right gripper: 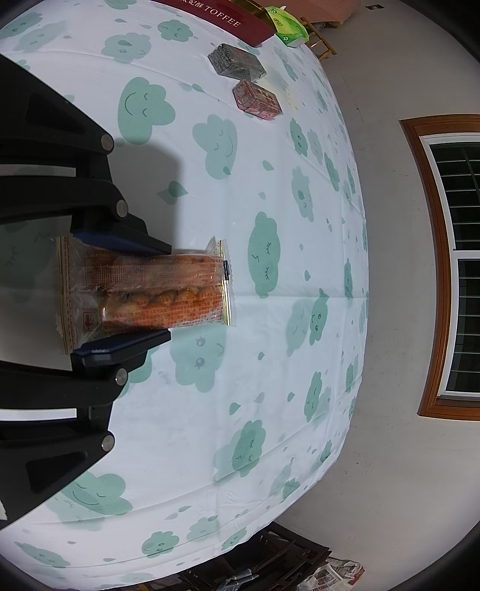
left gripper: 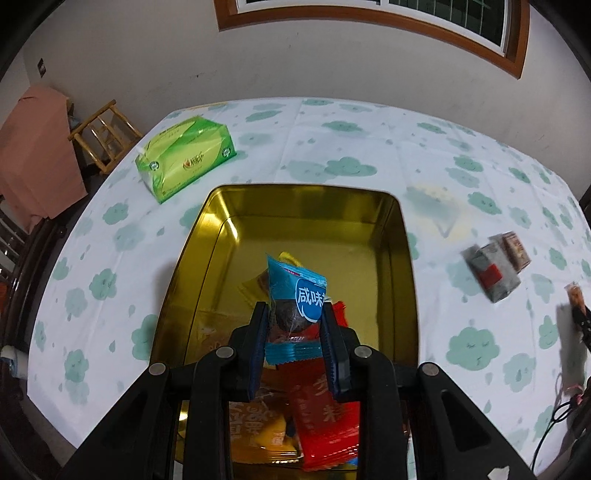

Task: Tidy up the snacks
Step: 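Carry the blue candy packet into the tin and open the left gripper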

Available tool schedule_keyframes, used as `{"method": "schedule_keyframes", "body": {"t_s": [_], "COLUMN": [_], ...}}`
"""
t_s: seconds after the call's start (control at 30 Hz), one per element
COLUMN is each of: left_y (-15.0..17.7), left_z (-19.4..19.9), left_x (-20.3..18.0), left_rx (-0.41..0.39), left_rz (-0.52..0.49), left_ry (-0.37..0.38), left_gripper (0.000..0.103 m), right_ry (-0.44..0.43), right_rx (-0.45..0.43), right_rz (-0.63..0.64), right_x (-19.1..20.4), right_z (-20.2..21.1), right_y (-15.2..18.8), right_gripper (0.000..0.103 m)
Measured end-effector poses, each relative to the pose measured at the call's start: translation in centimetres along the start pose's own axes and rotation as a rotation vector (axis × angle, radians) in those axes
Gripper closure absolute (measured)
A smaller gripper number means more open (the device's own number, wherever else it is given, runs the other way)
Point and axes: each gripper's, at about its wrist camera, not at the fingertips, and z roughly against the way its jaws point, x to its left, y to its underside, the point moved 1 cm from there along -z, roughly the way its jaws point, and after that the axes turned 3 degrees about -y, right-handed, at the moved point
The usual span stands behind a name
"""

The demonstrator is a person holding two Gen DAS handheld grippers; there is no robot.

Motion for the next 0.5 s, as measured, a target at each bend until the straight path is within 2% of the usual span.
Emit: {"method": "schedule_keyframes", "body": {"t_s": [0.4, 0.5], "left_y": [0.9, 1.0], "left_z": [-1.4, -1.6], "left_x": [0.7, 0.8], "left_rx": [0.032, 0.034], "left_rz": [-0.013, -0.014], "left_ry": [-0.022, -0.026], "left_gripper": [0.079, 0.076], "right_ry": [0.001, 0.001], "right_rx": [0.000, 0.000], "right_rz": [0.001, 0.001], "right_x": [0.0, 0.0], "right_z": [0.0, 0.0], "right_y": [0.0, 0.0], "right_gripper": [0.063, 0.063]}}
